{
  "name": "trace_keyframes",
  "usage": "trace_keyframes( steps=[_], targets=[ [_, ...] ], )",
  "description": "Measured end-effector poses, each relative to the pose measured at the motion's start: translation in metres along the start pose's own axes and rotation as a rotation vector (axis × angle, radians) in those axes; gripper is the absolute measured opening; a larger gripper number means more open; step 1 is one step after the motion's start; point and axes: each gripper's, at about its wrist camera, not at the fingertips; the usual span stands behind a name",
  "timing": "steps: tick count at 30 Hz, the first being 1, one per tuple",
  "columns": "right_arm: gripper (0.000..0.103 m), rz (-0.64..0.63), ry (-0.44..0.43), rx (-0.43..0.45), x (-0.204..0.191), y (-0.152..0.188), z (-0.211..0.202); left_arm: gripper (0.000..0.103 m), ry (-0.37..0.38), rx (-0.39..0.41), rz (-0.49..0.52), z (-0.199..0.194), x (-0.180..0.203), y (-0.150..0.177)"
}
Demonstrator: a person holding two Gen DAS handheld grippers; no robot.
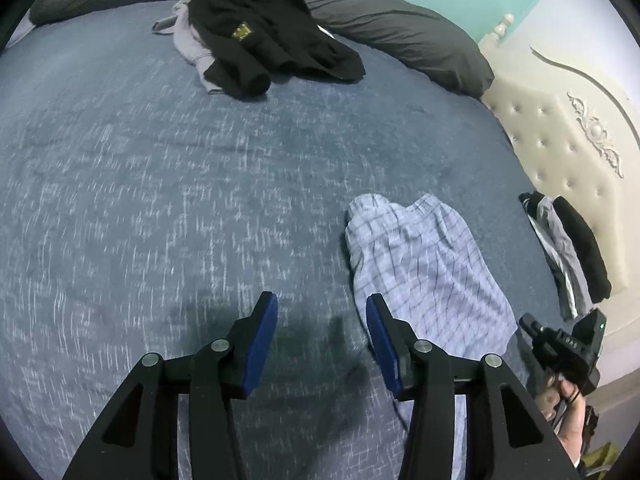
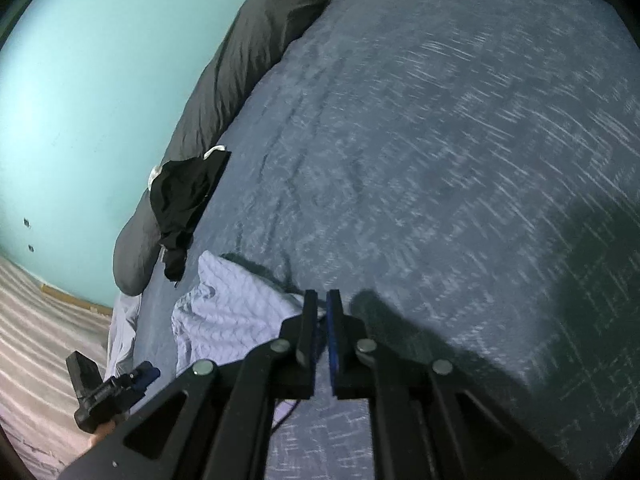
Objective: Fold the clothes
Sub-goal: 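Release the shorts and open both tools above them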
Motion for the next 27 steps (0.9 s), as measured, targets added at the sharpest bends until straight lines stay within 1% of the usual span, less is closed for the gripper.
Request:
trace_keyframes(
  steps=[1, 2, 4, 6, 9, 12, 14, 16, 17, 20, 22, 23, 24, 25, 27],
  targets=[
    [0.009, -0.018, -0.006, -0.004, -0.005, 0.0, 0.003, 0.05, 0.002, 0.004, -0.003, -0.001, -0.001, 0.003],
    [0.019, -0.032, -0.009, -0.009, -0.01, 0.001, 0.005, 0.05, 0.006, 0.014, -0.01, -0.003, -0.003, 0.007],
    [0.03, -0.056, -0.018, -0.026, -0.02, 0.003, 0.012, 0.05, 0.016, 0.033, -0.023, -0.008, -0.008, 0.014],
    [0.029, -0.084, -0.027, -0.047, -0.031, 0.006, 0.02, 0.05, 0.022, 0.054, -0.038, -0.013, -0.014, 0.023],
    [0.029, -0.142, -0.032, -0.082, -0.051, 0.01, 0.031, 0.05, 0.019, 0.062, -0.043, -0.016, -0.021, 0.031],
    [0.029, -0.183, -0.027, -0.09, -0.066, 0.015, 0.037, 0.051, 0.009, 0.073, -0.034, -0.019, -0.027, 0.036],
    [0.029, -0.198, -0.016, -0.092, -0.074, 0.017, 0.042, 0.051, 0.019, 0.083, -0.023, -0.022, -0.028, 0.037],
    [0.029, -0.203, 0.0, -0.095, -0.077, 0.018, 0.045, 0.054, 0.012, 0.087, -0.011, -0.023, -0.028, 0.04],
    [0.029, -0.202, 0.005, -0.098, -0.078, 0.018, 0.047, 0.056, 0.019, 0.082, -0.014, -0.022, -0.028, 0.04],
    [0.029, -0.205, 0.011, -0.105, -0.086, 0.015, 0.056, 0.057, 0.043, 0.07, -0.02, -0.02, -0.027, 0.042],
    [0.029, -0.227, 0.011, -0.129, -0.097, 0.01, 0.067, 0.057, 0.061, 0.067, -0.019, -0.021, -0.023, 0.042],
    [0.031, -0.24, 0.01, -0.144, -0.104, 0.007, 0.074, 0.057, 0.066, 0.068, -0.016, -0.022, -0.022, 0.042],
    [0.034, -0.253, 0.01, -0.159, -0.11, 0.004, 0.081, 0.057, 0.07, 0.072, -0.013, -0.023, -0.02, 0.042],
    [0.042, -0.267, 0.011, -0.181, -0.117, 0.0, 0.089, 0.057, 0.073, 0.075, -0.01, -0.024, -0.019, 0.042],
    [0.043, -0.3, 0.019, -0.234, -0.131, -0.005, 0.108, 0.057, 0.078, 0.076, -0.009, -0.025, -0.018, 0.041]
  ],
)
Point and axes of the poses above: each gripper's, at about its wrist camera, not at the fingertips, and z roughly the way its jaws point, x to its right, y to its underside, and after that the axes turned 12 degrees about -y, right-handed
